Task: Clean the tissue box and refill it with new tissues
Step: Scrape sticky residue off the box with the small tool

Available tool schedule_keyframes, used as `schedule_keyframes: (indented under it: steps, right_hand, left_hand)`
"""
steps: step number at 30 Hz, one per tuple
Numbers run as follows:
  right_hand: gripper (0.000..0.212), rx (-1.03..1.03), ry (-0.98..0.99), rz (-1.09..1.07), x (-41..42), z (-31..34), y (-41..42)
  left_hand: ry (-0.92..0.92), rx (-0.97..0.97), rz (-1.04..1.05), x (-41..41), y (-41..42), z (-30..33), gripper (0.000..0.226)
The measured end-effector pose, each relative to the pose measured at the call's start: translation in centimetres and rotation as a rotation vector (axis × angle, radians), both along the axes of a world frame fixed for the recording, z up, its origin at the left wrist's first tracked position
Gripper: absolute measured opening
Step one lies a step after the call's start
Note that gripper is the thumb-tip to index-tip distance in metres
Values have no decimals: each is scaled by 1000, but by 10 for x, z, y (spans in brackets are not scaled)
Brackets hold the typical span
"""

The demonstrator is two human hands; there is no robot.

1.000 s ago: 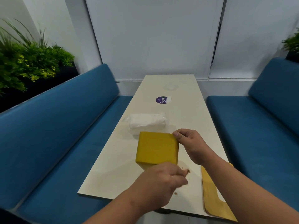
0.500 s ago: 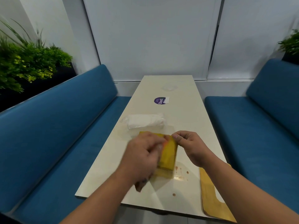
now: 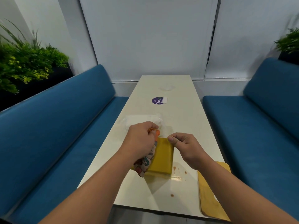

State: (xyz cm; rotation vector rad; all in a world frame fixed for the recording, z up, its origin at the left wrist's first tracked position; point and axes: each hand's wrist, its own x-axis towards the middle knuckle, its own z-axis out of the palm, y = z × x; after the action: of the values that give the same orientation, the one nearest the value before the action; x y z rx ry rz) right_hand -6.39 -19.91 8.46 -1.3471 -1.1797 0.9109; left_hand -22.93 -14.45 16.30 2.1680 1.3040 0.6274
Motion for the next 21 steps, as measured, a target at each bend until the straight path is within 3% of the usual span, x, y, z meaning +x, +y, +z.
schedule_keyframes:
  steps: [14,16,19,21]
  right_hand:
    - [36,13,85,-19,2,-2,2]
    - [32,14,53,-29,4,-5,3]
    - [28,-2,-3,-23,6,-6,4]
    - [30,-3,-11,-11,6,-6,3]
  left_hand:
    - [-206,-67,-82,20,-11,-6,18]
    - [-392,-208,-24,21,-9,-3,16]
    - [-859,-483,85,11,-4,5,15]
    - [-948,-467,150,-2,7,5,14]
